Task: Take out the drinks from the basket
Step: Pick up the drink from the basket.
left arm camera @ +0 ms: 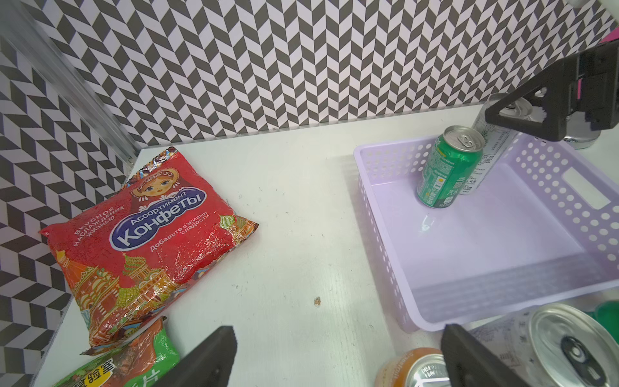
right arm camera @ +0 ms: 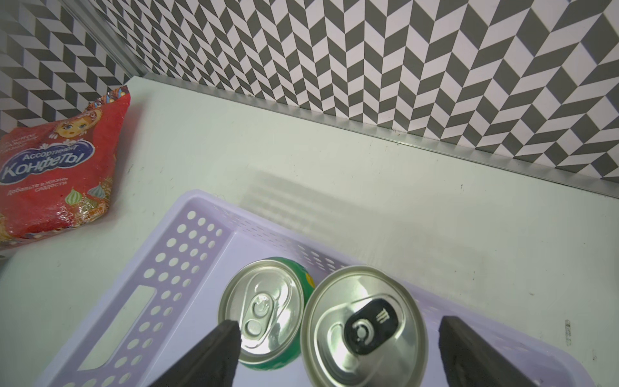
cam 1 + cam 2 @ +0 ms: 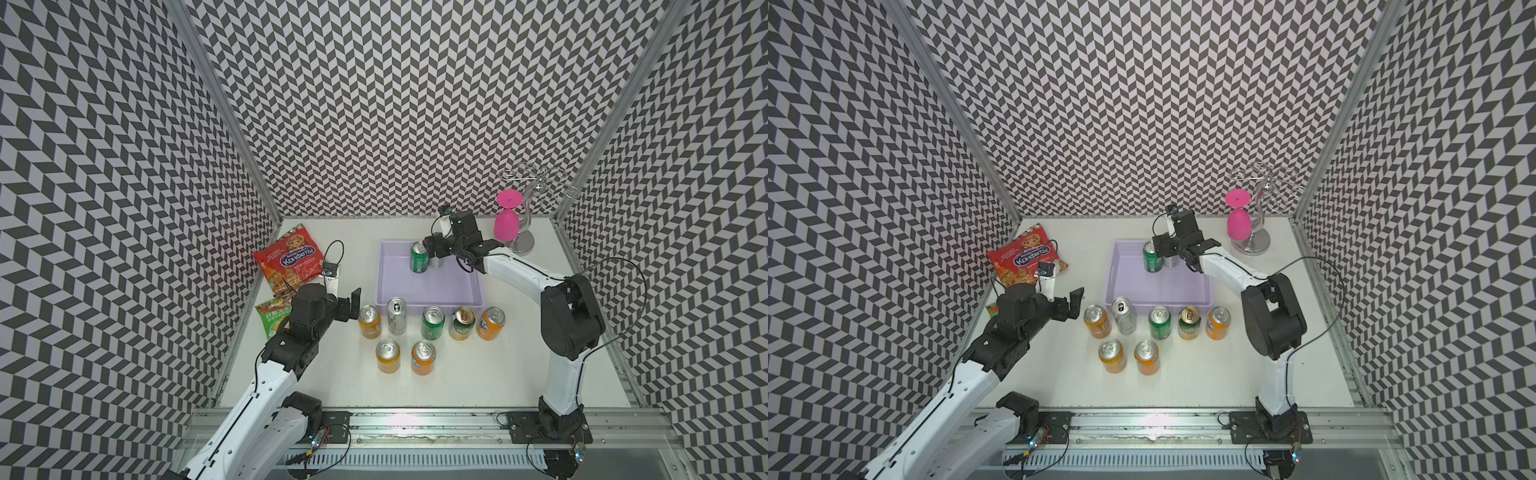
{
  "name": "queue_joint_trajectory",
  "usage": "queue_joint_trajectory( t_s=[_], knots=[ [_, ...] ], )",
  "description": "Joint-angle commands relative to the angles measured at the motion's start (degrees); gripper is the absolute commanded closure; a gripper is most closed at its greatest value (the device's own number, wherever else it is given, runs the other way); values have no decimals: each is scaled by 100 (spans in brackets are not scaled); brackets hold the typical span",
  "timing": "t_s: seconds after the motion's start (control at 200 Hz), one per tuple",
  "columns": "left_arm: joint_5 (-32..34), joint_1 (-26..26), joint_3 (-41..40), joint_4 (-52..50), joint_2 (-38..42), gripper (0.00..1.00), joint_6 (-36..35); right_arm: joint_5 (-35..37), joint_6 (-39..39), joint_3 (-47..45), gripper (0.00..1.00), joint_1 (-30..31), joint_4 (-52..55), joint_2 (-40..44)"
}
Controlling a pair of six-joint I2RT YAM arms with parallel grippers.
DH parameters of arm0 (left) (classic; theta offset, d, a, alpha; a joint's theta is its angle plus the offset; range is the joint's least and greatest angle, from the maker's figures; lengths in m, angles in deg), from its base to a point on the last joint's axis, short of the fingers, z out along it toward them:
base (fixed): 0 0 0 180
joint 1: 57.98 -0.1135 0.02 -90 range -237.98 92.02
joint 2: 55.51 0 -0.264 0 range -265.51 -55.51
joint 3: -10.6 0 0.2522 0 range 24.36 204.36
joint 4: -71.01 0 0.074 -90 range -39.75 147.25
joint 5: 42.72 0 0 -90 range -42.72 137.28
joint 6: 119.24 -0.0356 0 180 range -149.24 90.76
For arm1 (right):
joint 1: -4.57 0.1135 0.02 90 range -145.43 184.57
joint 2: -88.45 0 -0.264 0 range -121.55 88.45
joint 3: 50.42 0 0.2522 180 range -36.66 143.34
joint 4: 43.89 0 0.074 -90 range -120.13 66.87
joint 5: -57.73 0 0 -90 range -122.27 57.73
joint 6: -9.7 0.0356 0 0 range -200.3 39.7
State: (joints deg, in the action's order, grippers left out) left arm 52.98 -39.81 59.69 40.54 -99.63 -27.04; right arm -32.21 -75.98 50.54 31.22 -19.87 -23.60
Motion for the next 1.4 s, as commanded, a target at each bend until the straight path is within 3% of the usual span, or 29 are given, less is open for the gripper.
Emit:
queue_joint_trajectory(
  t_s=[0.0, 0.531, 0.986, 1.392],
  knots=[
    [-60, -42, -18, 124, 52, 1, -52, 134, 92, 214, 10, -59, -189, -172],
    [-51, -62, -9, 114, 57, 1, -59, -48, 196, 478, 24, -126, -27, -581],
    [-66, -75, -18, 128, 68, 1, -59, -190, 150, 641, 45, -152, 204, -515],
    [-84, -77, -17, 132, 66, 1, -53, -296, 80, 649, 47, -152, 248, -104]
  ],
)
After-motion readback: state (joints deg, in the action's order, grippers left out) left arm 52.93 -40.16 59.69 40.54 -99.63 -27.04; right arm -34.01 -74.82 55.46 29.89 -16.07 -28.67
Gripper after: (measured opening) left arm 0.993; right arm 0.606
